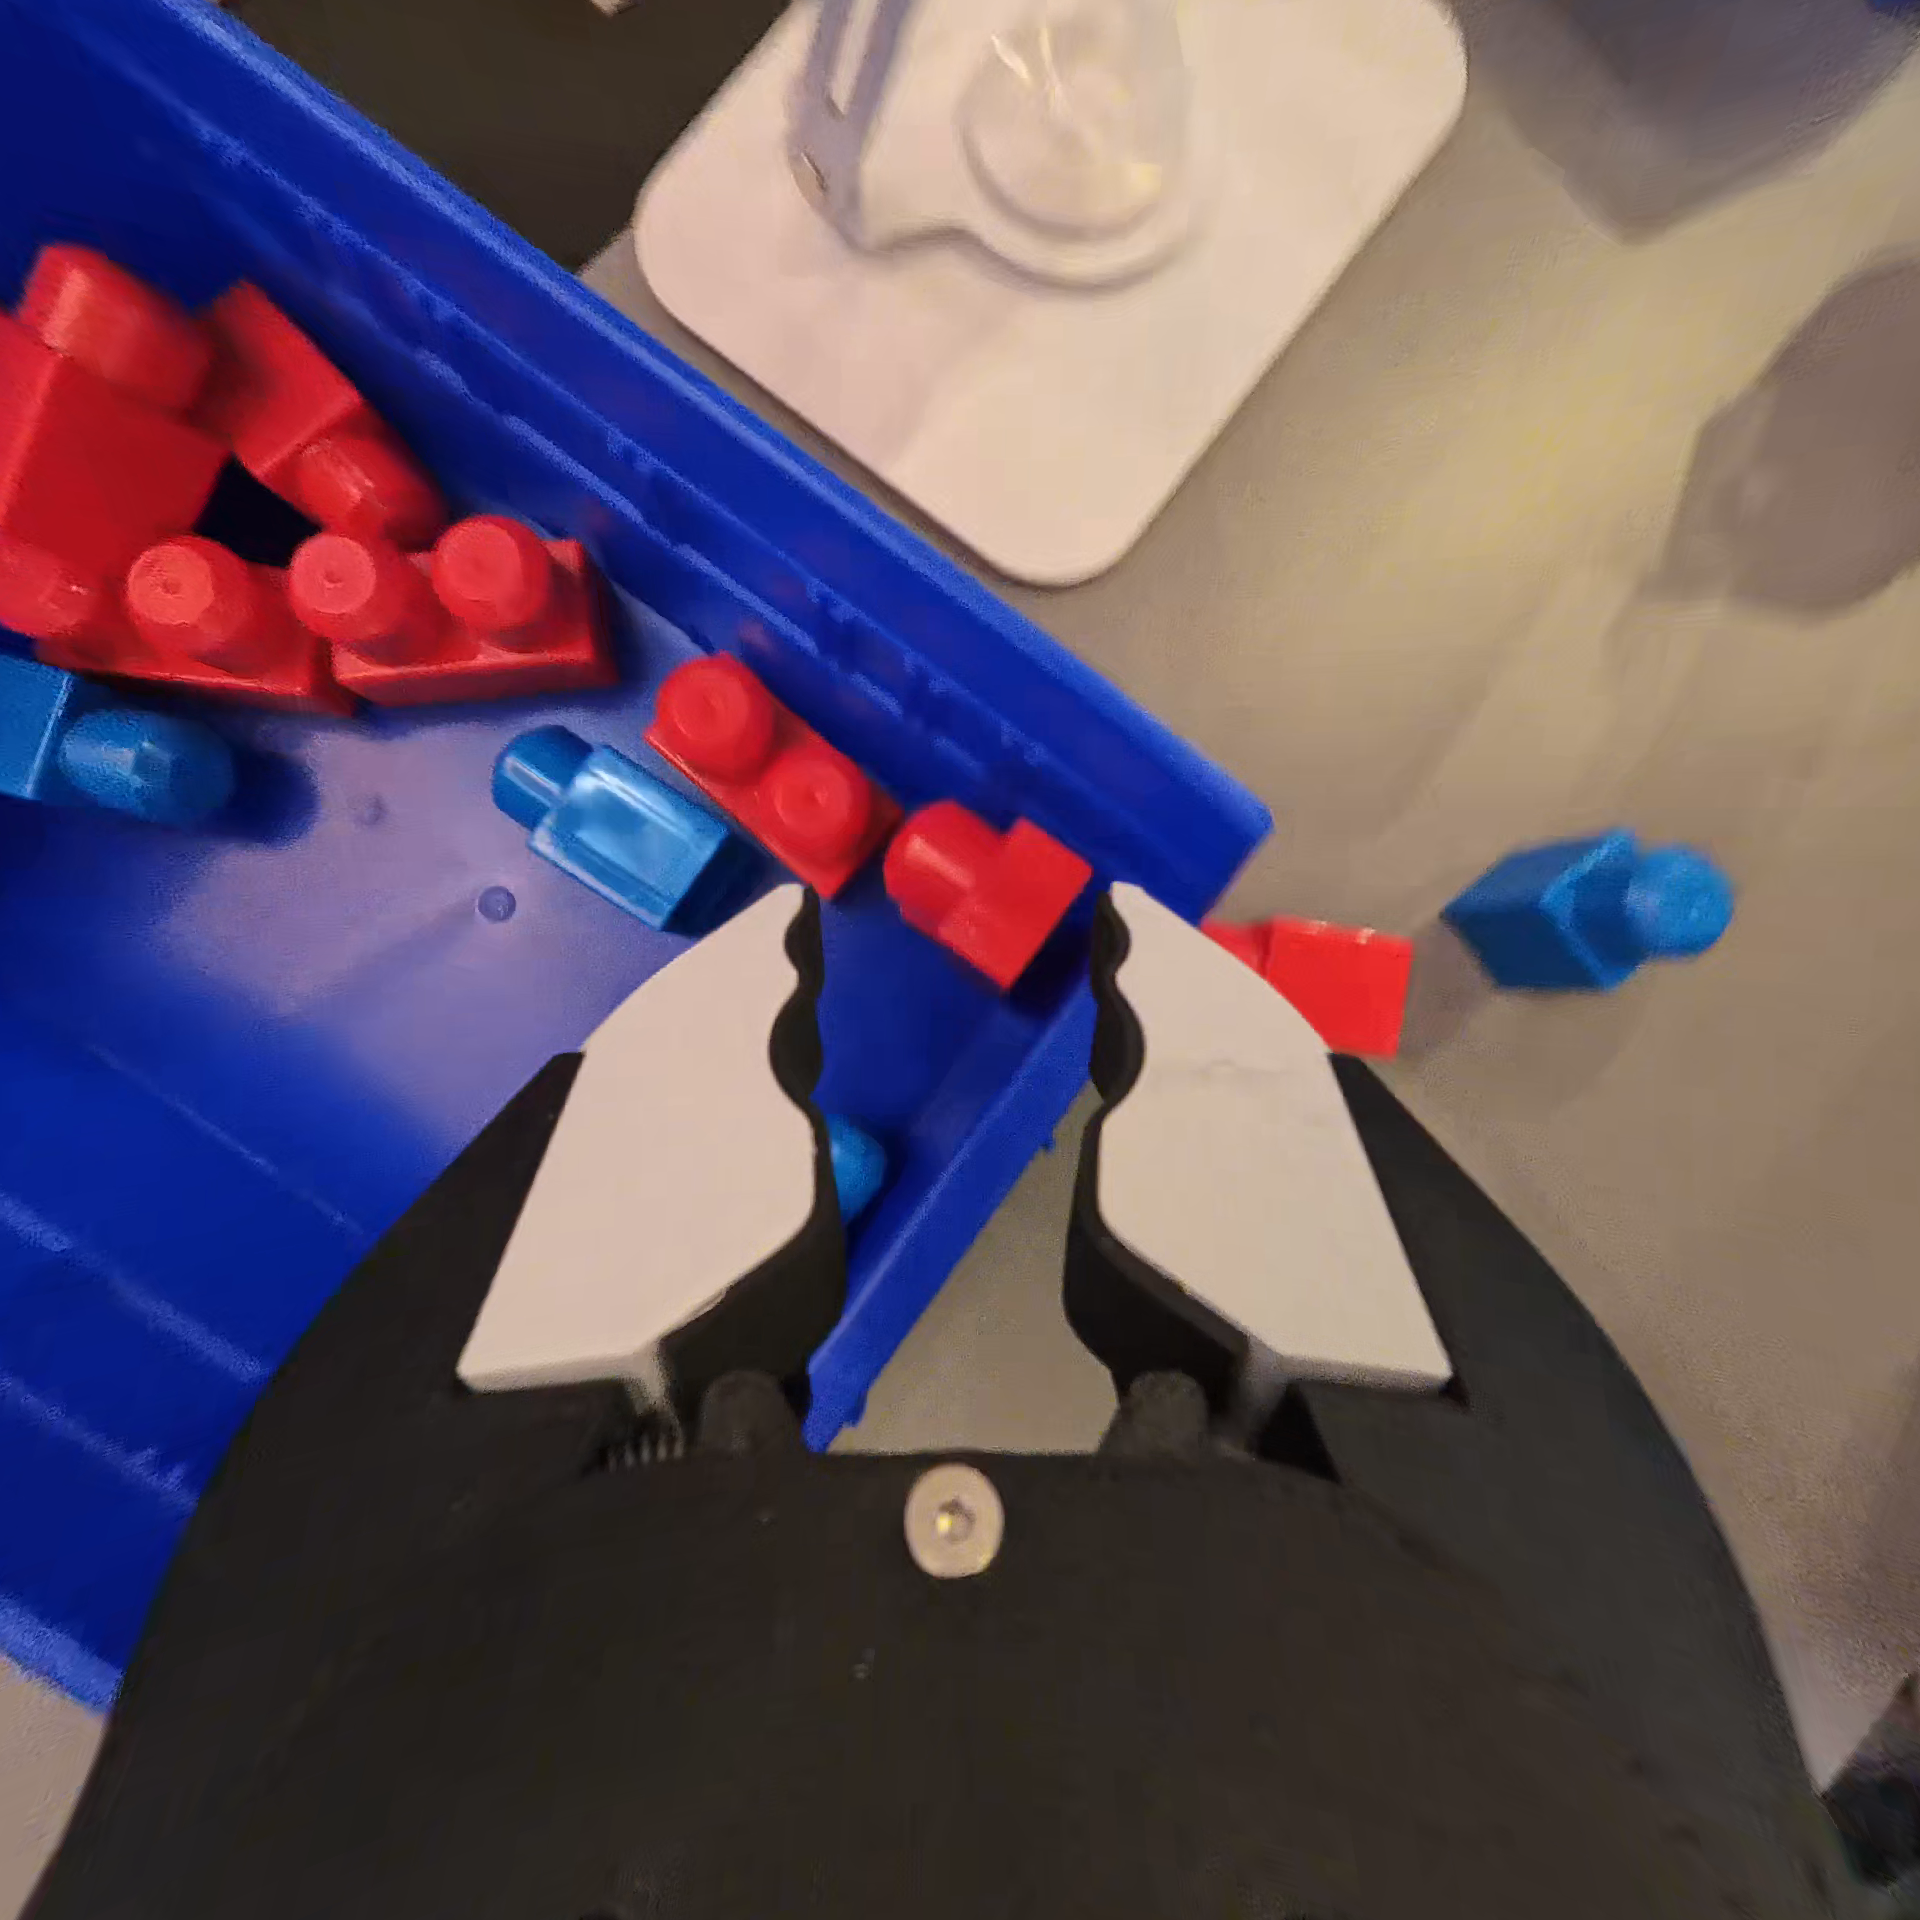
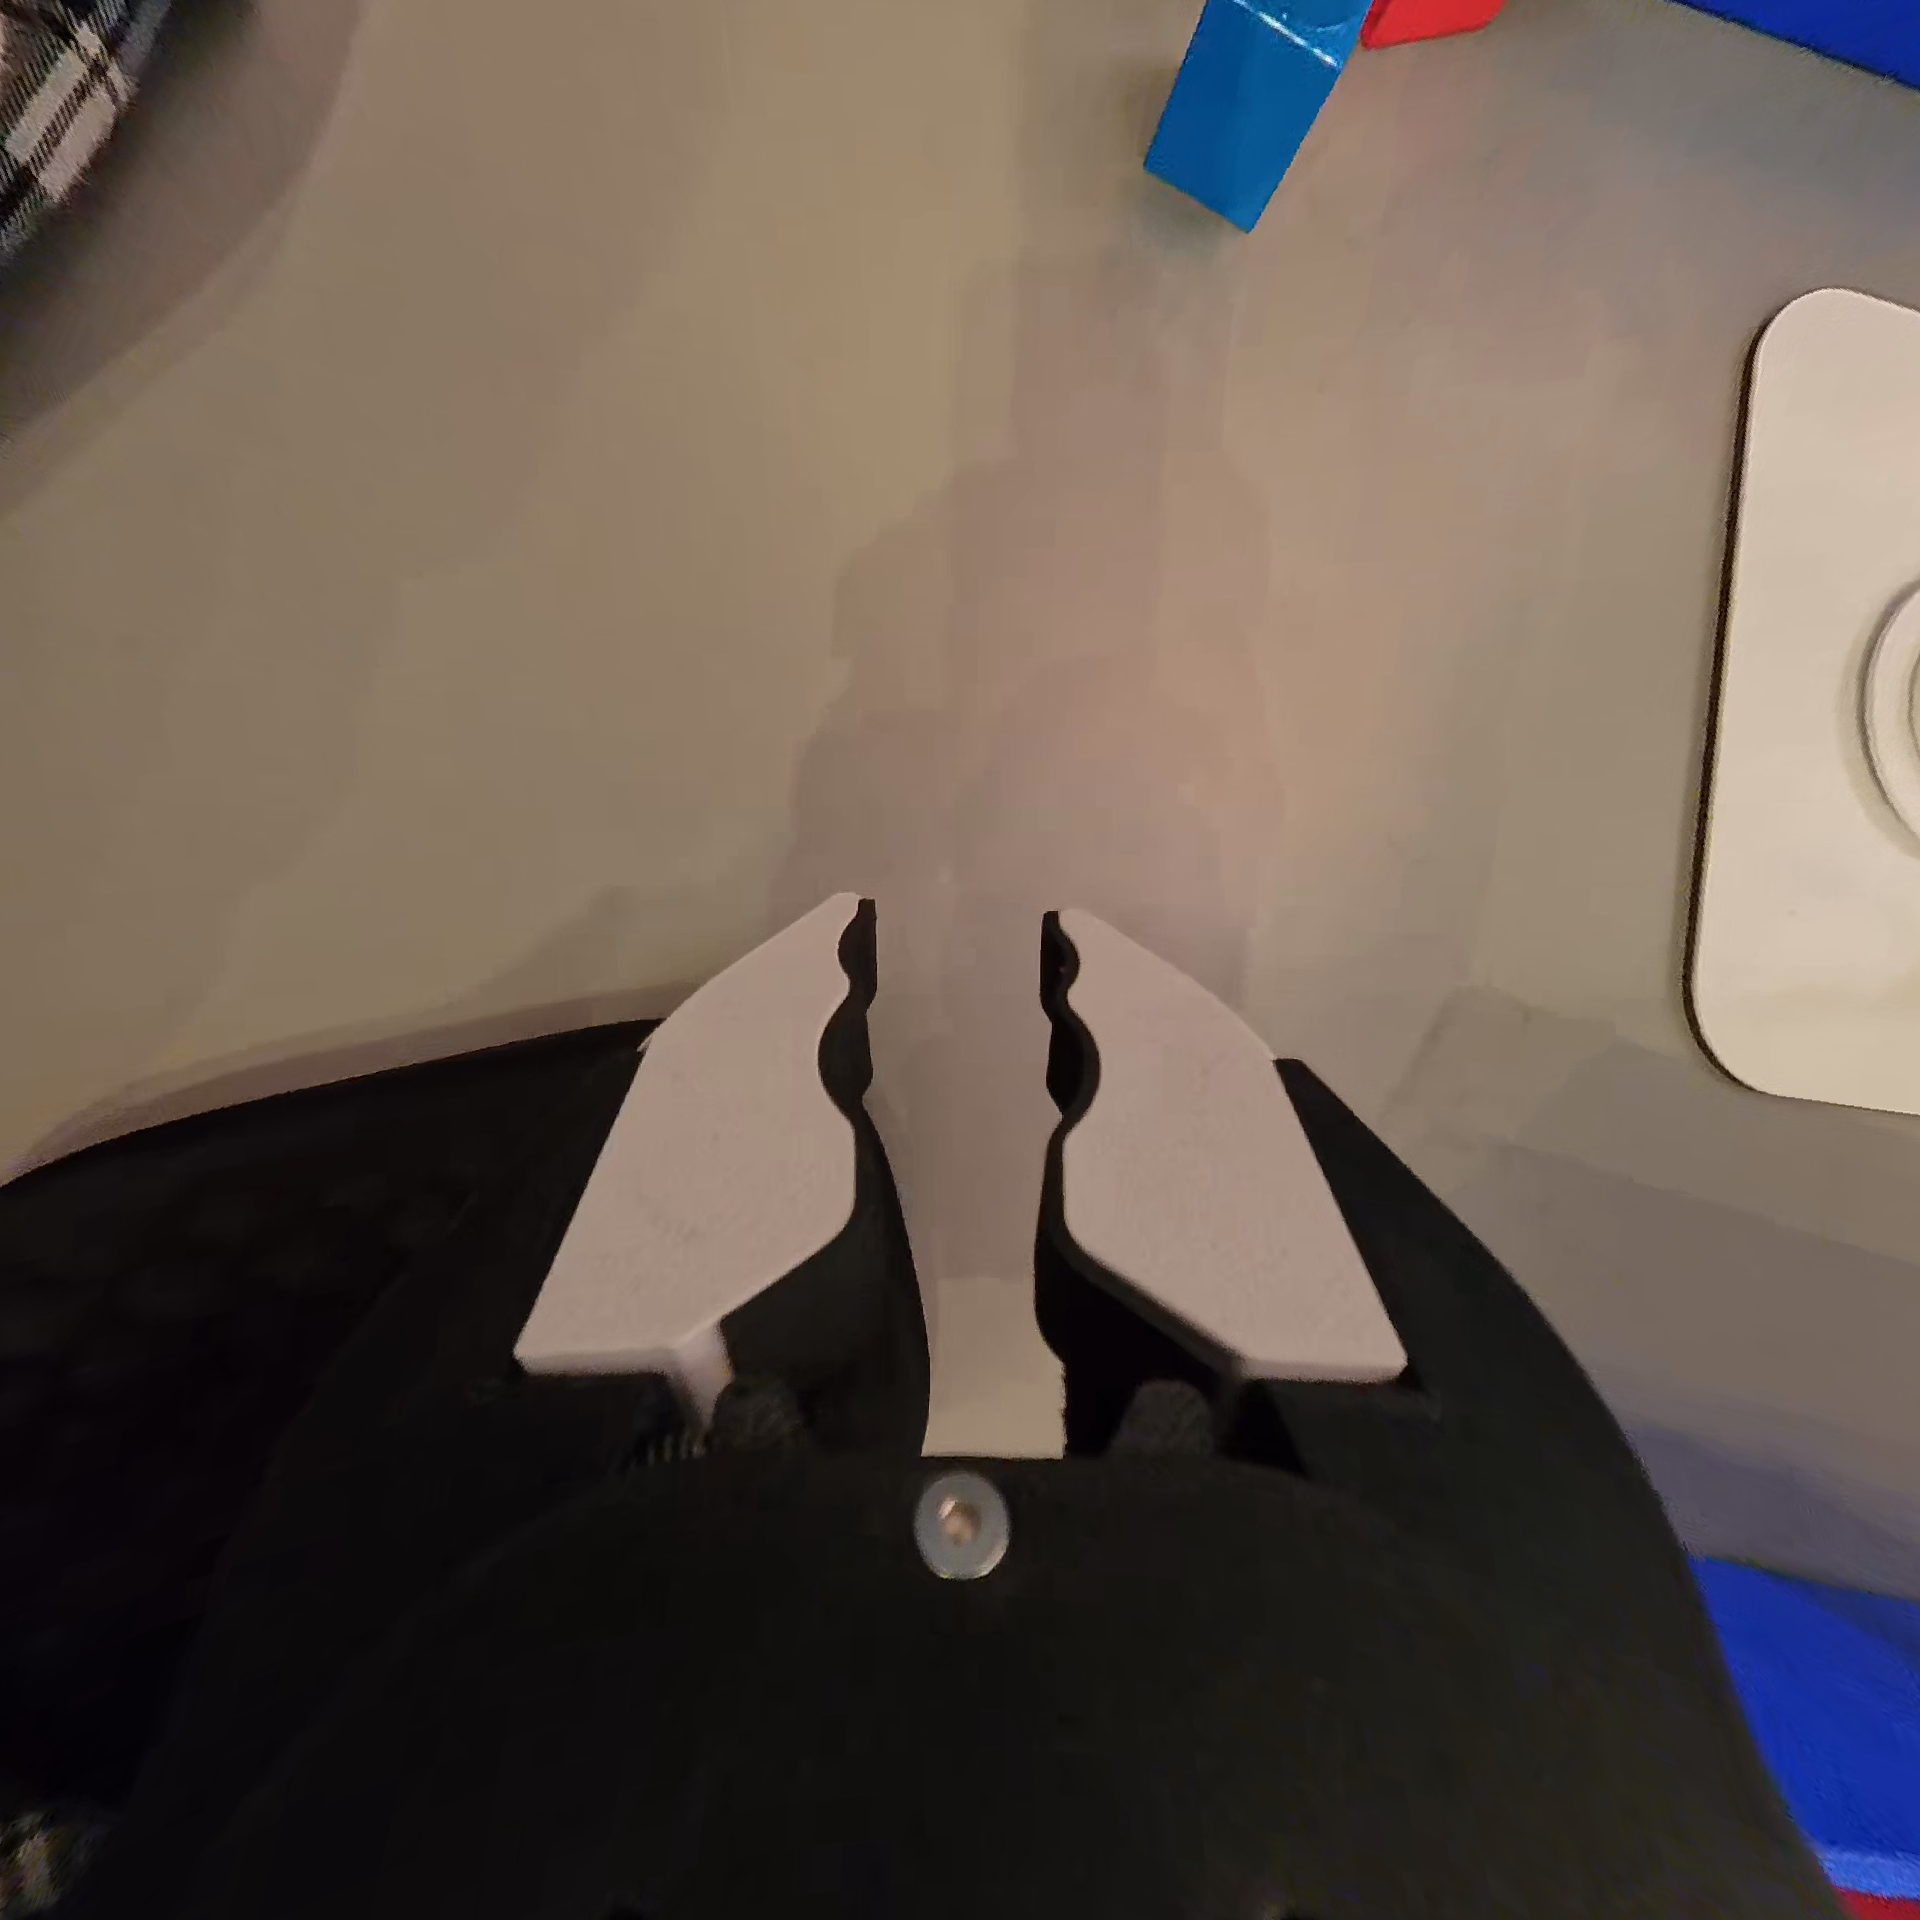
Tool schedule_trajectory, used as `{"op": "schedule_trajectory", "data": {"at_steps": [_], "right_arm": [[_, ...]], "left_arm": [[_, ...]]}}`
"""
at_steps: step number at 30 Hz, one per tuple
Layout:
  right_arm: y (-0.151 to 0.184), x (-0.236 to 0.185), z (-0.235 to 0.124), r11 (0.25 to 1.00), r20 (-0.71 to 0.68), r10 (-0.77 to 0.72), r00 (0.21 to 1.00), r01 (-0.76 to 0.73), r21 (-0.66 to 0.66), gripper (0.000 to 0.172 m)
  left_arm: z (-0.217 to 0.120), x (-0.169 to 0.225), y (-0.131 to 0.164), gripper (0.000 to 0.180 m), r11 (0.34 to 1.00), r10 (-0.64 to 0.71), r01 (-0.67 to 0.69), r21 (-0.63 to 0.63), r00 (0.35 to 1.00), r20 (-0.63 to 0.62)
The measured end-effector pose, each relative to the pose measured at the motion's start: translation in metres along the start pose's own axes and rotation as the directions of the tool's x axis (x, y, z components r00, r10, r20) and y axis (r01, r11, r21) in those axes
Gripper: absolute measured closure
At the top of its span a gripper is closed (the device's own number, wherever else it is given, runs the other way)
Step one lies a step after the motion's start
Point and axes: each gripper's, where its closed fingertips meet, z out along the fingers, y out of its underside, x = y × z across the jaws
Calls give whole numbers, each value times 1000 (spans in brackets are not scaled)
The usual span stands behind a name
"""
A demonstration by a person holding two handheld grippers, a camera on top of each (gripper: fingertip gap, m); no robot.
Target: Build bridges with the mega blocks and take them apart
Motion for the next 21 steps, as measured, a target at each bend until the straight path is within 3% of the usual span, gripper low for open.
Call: {"op": "schedule_trajectory", "data": {"at_steps": [3, 4, 7, 8, 11, 14, 17, 18, 21], "right_arm": [[-1, -2, 6, 1000, 14, -1, 1000, 1, -9, 141], [-2, -2, 7, 1000, 16, -4, 1000, 4, -12, 141], [-6, -5, 10, 1000, 18, -16, 1000, 16, -15, 141], [-7, -5, 10, 1000, 18, -20, 1000, 20, -12, 141], [-7, -6, 10, 1000, 17, -26, 1000, 27, -10, 141], [-7, -3, 8, 1000, 0, -22, 1000, 22, 2, 141], [-20, 12, 2, 997, -58, 26, 998, -22, 73, 137], [-31, 18, -2, 990, -70, 53, 996, -44, 132, 135], [-86, 32, -23, 910, -30, 144, 989, -121, 396, 132]], "left_arm": [[7, 1, 12, 146, 972, 232, -226, -62, 965, 122], [13, 5, 16, 144, 961, 269, -260, -88, 957, 109], [30, 3, 22, 149, 935, 343, -317, -162, 923, 175], [30, -1, 19, 160, 917, 391, -359, -171, 892, 226], [26, -12, 13, 162, 922, 388, -361, -142, 862, 325], [8, -25, 9, 163, 938, 336, -340, -67, 844, 418], [-27, -24, -5, 163, 942, 238, -320, 100, 850, 470], [-39, -17, -11, 163, 931, 215, -322, 174, 866, 452], [-79, 34, -42, 163, 816, 212, -358, 454, 916, 341]]}}
